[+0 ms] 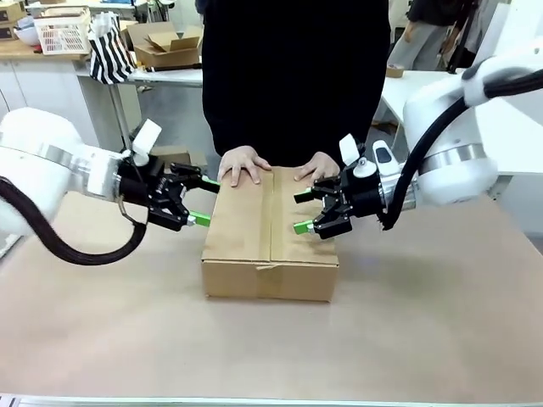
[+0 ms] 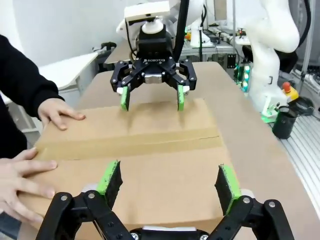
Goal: Pack the gift set into the box.
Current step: Press and hold the closed box until the human finishes sealing it.
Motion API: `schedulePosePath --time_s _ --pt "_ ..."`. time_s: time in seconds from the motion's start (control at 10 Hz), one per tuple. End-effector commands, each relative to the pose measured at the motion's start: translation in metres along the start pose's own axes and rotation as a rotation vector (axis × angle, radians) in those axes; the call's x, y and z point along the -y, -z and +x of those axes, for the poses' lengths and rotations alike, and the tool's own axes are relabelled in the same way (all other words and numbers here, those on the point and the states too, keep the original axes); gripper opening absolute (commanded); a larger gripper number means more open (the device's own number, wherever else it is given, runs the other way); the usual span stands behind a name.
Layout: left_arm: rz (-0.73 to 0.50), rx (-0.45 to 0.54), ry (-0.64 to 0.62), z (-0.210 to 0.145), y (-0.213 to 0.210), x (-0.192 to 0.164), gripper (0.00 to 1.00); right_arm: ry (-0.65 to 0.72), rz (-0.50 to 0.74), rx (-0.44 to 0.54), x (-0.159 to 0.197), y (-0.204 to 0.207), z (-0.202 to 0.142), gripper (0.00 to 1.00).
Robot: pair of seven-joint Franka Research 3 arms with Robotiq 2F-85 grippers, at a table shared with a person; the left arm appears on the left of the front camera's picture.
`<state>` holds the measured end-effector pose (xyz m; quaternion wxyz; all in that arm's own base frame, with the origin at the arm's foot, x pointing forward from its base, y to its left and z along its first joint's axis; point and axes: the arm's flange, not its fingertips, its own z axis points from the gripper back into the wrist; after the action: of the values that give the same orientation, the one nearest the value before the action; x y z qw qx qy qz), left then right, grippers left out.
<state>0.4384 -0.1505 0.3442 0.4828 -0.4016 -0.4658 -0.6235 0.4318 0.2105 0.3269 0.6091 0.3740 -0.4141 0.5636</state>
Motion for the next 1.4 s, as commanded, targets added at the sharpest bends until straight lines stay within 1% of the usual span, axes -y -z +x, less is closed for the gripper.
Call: schedulePosePath --time_s 0.0,0.1,0.2,0.3,0.5,0.7,0.8,0.9,1.3 --pt "-0.056 0.026 0.030 -0.020 0.019 -0.013 1.00 0.027 -0.046 0.006 0.019 0.004 -0.016 1.00" --pt "-0.098 0.047 -0.047 -0.030 0.024 -0.017 1.00 0.057 -0.042 0.021 0.023 -0.001 -0.023 1.00" --pt "-0.116 0.054 -0.095 -0.036 0.028 -0.019 1.00 0.083 -0.041 0.041 0.024 -0.006 -0.028 1.00" --pt "-0.128 0.068 -0.133 -0.039 0.032 -0.020 1.00 0.093 -0.043 0.039 0.024 -0.009 -0.032 1.00" --pt "-0.127 0.054 -0.192 -0.043 0.036 -0.022 1.00 0.121 -0.025 0.025 0.024 -0.004 -0.043 1.00" --pt "-0.101 0.049 -0.217 -0.045 0.038 -0.021 1.00 0.124 -0.002 0.018 0.021 0.003 -0.046 1.00" --pt "-0.074 0.037 -0.241 -0.045 0.038 -0.021 1.00 0.090 -0.018 0.028 0.024 -0.010 -0.035 1.00" --pt "-0.109 0.059 -0.199 -0.049 0.039 -0.018 1.00 0.090 -0.018 0.028 0.024 -0.010 -0.035 1.00" --pt "-0.109 0.059 -0.199 -0.049 0.039 -0.018 1.00 0.090 -0.018 0.028 0.024 -0.010 -0.035 1.00"
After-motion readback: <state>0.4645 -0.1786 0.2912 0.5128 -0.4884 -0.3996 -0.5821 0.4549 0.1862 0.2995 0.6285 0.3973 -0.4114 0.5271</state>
